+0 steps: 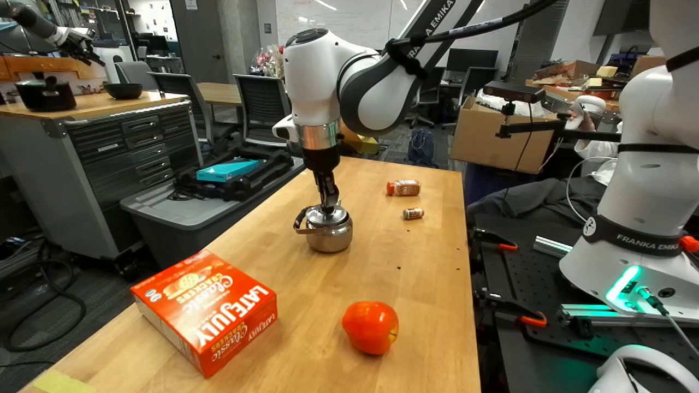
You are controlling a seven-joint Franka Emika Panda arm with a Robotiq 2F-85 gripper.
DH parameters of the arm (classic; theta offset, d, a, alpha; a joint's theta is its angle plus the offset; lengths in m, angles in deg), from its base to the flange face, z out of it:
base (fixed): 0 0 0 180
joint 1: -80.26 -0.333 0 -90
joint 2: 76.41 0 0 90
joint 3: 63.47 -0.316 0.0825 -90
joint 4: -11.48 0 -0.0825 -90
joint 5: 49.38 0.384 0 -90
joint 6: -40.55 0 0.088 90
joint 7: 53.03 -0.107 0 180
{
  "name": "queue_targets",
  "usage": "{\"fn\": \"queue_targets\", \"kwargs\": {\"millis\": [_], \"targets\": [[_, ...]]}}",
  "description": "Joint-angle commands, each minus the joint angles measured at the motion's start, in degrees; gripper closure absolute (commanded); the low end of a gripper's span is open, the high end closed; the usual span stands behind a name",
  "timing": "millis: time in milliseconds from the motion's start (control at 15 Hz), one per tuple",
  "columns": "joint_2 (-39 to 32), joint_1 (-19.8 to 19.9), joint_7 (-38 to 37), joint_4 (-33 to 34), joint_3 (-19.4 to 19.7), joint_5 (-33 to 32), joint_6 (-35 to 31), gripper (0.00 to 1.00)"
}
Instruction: Place the silver lid on the silver kettle
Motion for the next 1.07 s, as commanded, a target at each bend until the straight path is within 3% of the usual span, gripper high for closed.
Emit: {"fn": "queue_targets", "kwargs": {"millis": [0,1000], "targets": [[-0.17,0.05,-0.78,-0.23,0.97,-0.34,1.59,0.93],[-0.15,0.46,0.71,-2.31,0.44,0.37,5.08,0.93]]}}
